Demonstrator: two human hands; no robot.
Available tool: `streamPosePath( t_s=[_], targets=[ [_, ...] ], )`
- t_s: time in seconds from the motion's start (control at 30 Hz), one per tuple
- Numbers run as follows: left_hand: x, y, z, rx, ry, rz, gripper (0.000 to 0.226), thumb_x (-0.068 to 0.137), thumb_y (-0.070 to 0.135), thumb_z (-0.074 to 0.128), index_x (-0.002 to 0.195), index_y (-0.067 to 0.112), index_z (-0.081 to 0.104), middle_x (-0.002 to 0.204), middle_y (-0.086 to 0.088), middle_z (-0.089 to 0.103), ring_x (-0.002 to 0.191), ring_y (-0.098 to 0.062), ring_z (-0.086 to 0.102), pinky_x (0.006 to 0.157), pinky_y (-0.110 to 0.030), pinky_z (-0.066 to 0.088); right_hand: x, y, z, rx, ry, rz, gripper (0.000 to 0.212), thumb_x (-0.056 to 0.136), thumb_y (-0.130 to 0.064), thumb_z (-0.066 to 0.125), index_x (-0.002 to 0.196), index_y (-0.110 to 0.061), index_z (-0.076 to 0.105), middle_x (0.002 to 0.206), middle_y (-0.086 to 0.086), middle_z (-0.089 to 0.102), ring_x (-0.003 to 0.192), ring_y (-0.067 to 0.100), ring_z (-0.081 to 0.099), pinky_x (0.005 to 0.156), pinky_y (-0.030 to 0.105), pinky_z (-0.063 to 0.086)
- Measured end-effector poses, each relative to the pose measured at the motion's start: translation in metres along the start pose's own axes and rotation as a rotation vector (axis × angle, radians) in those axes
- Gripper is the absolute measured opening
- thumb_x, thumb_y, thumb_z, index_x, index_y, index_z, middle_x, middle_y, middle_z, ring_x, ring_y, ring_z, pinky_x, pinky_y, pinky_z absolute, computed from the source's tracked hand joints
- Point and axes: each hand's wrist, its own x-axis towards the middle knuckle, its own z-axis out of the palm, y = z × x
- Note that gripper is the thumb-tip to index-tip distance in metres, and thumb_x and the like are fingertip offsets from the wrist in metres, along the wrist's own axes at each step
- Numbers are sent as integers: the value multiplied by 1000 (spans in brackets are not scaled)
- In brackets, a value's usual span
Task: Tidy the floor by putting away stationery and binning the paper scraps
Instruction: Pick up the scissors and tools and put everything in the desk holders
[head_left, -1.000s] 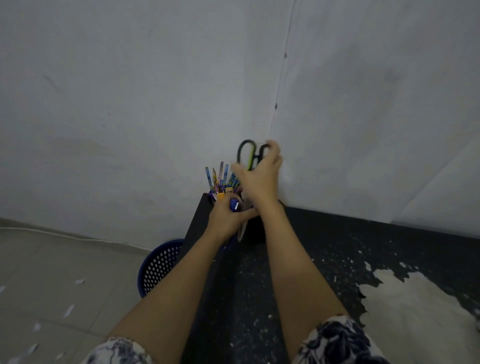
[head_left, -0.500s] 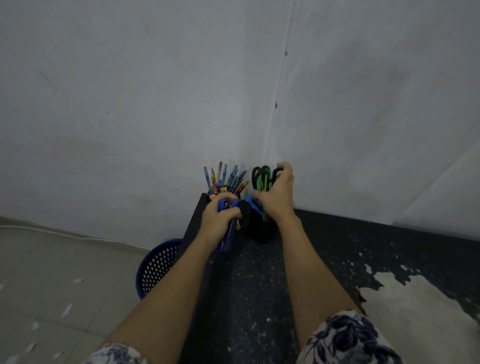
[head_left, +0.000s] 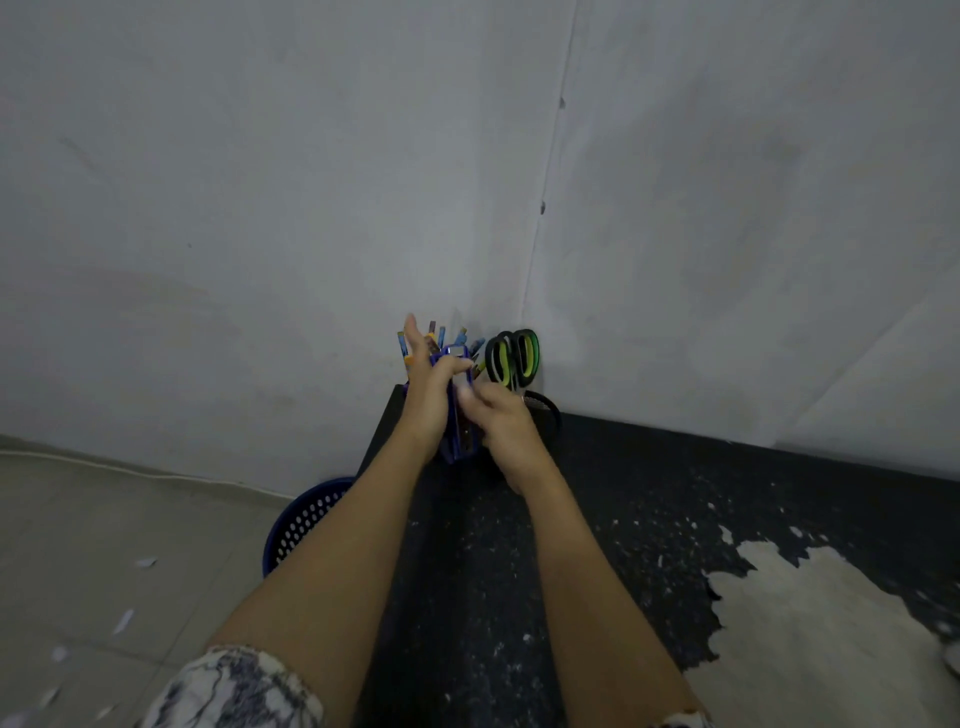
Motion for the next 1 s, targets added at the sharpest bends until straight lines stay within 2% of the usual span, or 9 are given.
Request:
streamPosePath(
  t_s=[0.1,0.27,0.43,0.5,0.57,0.63,0.77,0.9,1.0],
  targets=[
    [-1,8,6,135,-45,35,93,70,29,52,146,43,-1,154,-1,17,140,-20,27,115,-45,29,4,-1,-7,-28,-32,22,19,94,-6,49,95,-18,64,92,1,63,91,16,61,80,28,51],
    [-3,7,21,459,-140,119,71,95,31,45,144,48,-3,155,-1,21,140,-21,25,110,-32,25,7,3,-22,214,-15,93,24,90,-2,55,112,-12,58,107,9,65,101,23,64,81,33,54],
    [-1,3,34,433,-62,168,63,98,38,34,143,48,-9,157,-2,12,142,-20,20,96,-31,18,8,5,-28,216,73,87,15,89,0,56,98,-12,56,111,18,63,104,29,62,93,43,51],
    [-1,2,37,479,-44,191,56,99,44,26,143,49,-8,156,-3,13,141,-21,23,102,-36,17,9,2,-34,202,72,80,13,88,1,57,92,-12,56,102,15,63,98,29,61,89,43,50],
    [-2,2,35,661,4,227,50,99,46,21,139,54,-8,149,-6,26,125,-23,40,105,-45,23,11,0,-41,217,101,82,16,88,2,57,92,-13,55,95,11,63,93,27,61,84,42,52],
    [1,0,26,779,95,302,52,101,35,26,142,49,-3,135,-10,41,101,-23,50,92,-42,38,14,0,-49,261,223,84,18,88,2,57,95,-14,54,95,7,63,90,24,63,81,38,54],
    [6,-12,14,621,101,337,71,99,8,37,142,45,-4,109,-22,62,89,-38,62,83,-42,51,24,8,-62,177,529,72,36,83,2,64,104,-15,38,113,9,51,99,24,60,78,32,56],
    [-1,-20,23,400,2,182,91,94,5,49,145,34,-20,102,-7,59,49,-23,57,54,-37,57,31,25,-60,-125,501,104,58,78,1,68,124,-15,36,110,7,52,94,19,56,77,28,48],
    [3,-29,29,202,-45,49,74,89,3,58,148,20,17,112,-16,61,33,-8,50,38,-23,48,31,40,-53,-359,446,169,56,75,-8,69,126,-16,47,115,11,58,103,27,56,90,36,48]
  ],
)
